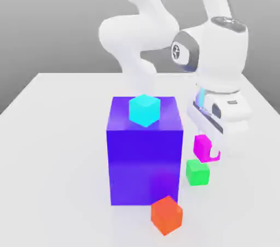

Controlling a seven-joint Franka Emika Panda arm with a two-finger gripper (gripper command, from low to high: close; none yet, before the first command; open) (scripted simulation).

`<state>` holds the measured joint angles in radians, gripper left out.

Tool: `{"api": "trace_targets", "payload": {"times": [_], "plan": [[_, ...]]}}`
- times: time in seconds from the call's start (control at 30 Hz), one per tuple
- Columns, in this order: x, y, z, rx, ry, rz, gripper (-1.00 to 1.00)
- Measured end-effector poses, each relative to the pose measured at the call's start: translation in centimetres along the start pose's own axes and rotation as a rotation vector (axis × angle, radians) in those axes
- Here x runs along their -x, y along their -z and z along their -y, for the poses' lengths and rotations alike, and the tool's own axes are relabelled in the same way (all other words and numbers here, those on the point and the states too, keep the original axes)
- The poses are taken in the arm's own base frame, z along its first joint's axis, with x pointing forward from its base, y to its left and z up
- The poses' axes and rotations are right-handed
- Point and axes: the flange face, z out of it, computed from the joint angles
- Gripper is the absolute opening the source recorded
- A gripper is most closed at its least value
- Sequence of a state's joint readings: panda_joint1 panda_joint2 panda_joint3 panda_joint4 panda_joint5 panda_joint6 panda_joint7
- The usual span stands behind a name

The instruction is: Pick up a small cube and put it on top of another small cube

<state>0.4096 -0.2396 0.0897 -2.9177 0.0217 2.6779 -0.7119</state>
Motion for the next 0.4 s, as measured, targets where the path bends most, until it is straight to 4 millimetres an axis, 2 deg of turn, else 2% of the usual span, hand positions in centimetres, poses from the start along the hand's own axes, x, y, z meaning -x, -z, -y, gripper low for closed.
{"api": "trace_targets", "payload": {"times": [0.07,0.3,0.33,0.4], "plan": [[0.5,-0.9,1.0,-0.009,0.042,-0.006,-1.0],[0.6,-6.3,1.4,-0.01,0.055,-0.007,-1.0],[0.7,-6.7,1.4,-0.01,0.053,-0.007,1.0],[0.8,-6.7,1.2,-0.01,0.048,-0.007,1.0]]}}
